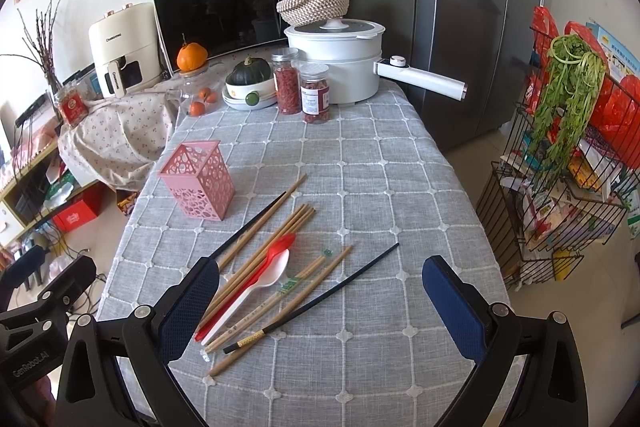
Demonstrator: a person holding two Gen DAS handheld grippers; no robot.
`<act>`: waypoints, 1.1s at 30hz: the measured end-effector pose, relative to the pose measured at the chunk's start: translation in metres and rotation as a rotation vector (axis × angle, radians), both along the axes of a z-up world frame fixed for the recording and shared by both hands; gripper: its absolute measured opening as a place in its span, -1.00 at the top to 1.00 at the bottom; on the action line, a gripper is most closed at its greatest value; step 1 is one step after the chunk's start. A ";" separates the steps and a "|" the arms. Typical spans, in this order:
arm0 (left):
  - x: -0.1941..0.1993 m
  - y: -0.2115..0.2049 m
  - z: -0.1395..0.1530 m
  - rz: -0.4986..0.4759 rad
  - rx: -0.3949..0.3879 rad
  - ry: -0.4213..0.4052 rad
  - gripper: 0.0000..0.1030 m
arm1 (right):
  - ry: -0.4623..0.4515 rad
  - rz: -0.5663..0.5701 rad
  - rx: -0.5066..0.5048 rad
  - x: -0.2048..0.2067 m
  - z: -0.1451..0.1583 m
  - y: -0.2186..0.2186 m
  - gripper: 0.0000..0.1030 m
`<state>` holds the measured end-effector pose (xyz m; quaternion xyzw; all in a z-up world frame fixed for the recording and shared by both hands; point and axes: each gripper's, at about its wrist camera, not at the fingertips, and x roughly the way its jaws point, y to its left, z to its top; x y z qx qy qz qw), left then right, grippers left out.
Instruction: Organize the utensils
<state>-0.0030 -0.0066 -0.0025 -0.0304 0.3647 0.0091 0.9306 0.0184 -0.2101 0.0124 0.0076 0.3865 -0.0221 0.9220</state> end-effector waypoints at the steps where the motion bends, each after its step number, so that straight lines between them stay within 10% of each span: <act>1: -0.001 0.001 0.000 0.000 0.000 0.000 -0.99 | 0.001 0.000 0.001 0.001 0.000 0.000 -0.99; 33: 0.039 -0.003 -0.019 -0.087 0.088 0.118 -0.99 | 0.133 -0.076 0.096 0.029 -0.026 -0.039 -0.99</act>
